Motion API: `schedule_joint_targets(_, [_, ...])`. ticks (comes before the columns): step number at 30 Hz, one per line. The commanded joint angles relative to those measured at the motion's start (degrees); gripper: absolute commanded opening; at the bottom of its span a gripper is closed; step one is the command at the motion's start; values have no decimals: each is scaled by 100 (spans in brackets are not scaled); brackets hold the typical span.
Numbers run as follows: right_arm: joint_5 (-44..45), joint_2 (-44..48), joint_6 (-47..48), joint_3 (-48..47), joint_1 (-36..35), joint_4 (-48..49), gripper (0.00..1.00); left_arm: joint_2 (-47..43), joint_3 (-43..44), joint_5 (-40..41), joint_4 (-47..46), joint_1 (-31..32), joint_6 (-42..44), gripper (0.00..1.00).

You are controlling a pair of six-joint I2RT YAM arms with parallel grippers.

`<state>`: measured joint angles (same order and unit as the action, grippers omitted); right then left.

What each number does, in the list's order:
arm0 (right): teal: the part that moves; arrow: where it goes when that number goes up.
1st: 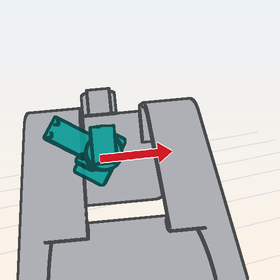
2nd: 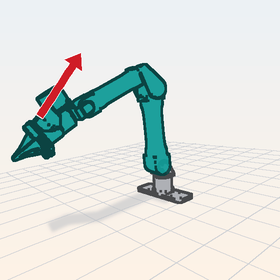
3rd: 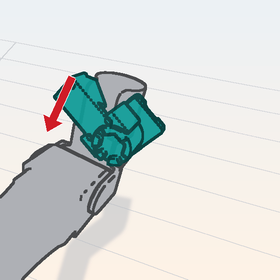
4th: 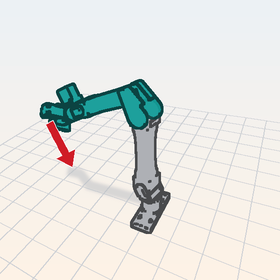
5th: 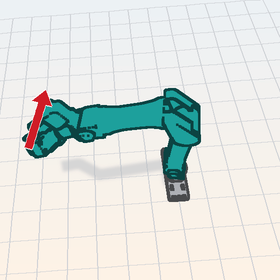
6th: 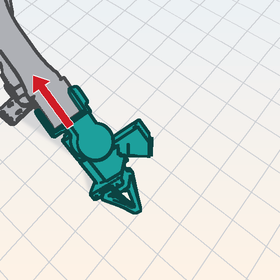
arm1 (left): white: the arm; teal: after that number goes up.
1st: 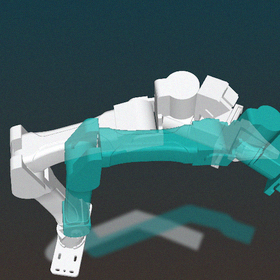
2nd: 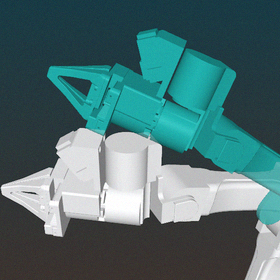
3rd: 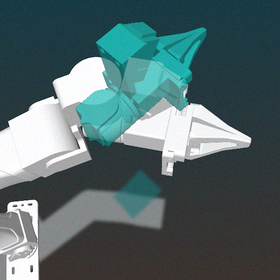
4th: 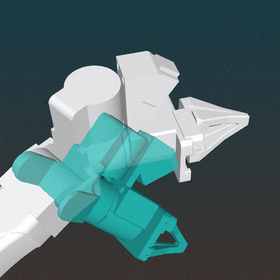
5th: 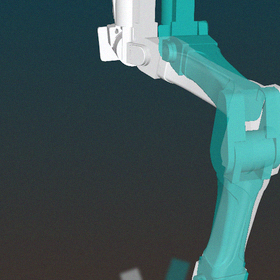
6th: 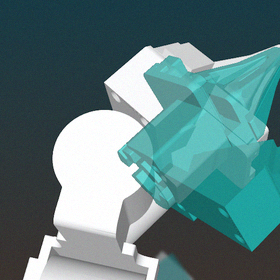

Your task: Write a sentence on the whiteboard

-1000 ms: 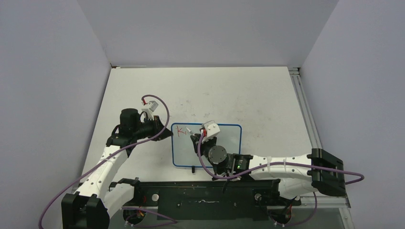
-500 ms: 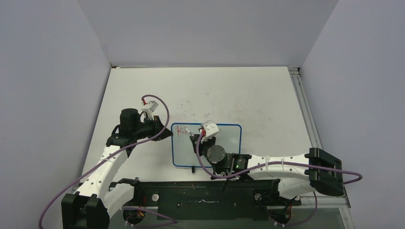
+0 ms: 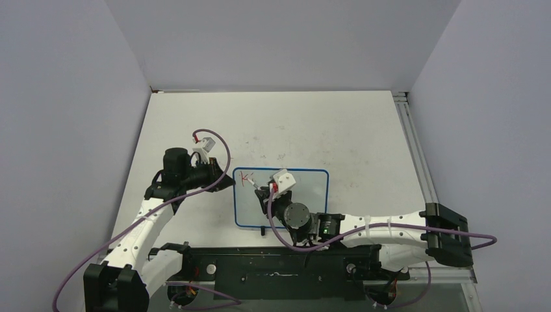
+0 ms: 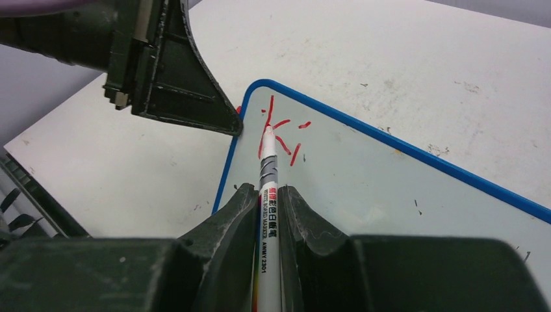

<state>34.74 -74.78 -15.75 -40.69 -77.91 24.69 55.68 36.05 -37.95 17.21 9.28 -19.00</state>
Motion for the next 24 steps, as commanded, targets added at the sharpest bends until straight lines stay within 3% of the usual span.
schedule_joint_targets(1, [332, 343, 46, -20, -119, 176, 5, -31, 207, -187, 28, 74, -16, 0])
schedule_joint_targets(24, [531, 346, -394, 210, 58, -198, 5, -32, 209, -188, 37, 73, -16, 0])
